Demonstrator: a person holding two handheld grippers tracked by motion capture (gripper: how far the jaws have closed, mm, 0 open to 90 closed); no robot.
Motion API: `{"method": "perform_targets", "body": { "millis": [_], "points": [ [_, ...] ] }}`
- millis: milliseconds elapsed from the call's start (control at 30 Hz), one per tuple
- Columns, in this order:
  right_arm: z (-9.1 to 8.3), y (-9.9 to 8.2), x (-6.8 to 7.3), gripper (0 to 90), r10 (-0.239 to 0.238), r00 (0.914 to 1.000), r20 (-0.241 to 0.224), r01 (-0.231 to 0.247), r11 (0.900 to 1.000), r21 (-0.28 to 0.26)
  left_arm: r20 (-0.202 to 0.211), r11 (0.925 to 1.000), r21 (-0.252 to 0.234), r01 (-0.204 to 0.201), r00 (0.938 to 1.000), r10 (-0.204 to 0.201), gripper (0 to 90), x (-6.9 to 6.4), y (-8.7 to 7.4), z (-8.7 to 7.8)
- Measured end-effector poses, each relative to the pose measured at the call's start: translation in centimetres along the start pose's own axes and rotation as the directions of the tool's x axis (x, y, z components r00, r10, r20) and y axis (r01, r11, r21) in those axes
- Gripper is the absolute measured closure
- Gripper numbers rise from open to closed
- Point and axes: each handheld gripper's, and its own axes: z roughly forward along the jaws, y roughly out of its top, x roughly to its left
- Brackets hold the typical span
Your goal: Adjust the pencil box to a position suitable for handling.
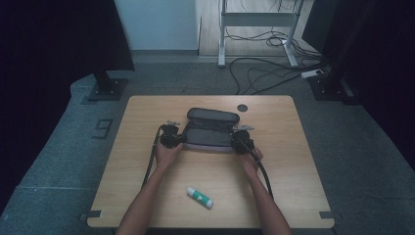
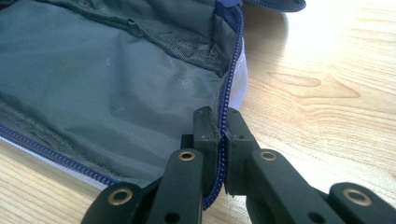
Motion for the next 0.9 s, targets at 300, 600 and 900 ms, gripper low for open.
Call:
{"method": "perform_targets", "body": {
  "millis": [300,600,900],
  "points": [
    [-1.2,0.0,-0.3,86.2,0.005,0.9999,-0.011,-0.005,0.9987,-0.051,0.006,0.9996,-0.02,-0.019,0.9998,0.019,82.9,-0.5,0.2,-0.9],
    [-3.1,0.0,-0.8,86.5,0.018,0.9995,-0.027,-0.021,0.9956,-0.092,0.014,0.9941,-0.083,-0.069,0.9974,0.071,84.1,-1.9,0.8,-3.4],
    [-4.6,0.3,-0.4,86.5,0.008,0.9993,-0.038,-0.013,0.9901,-0.14,0.029,0.9919,-0.111,-0.063,0.9974,0.066,84.6,-1.9,1.1,-4.9]
  ]
}}
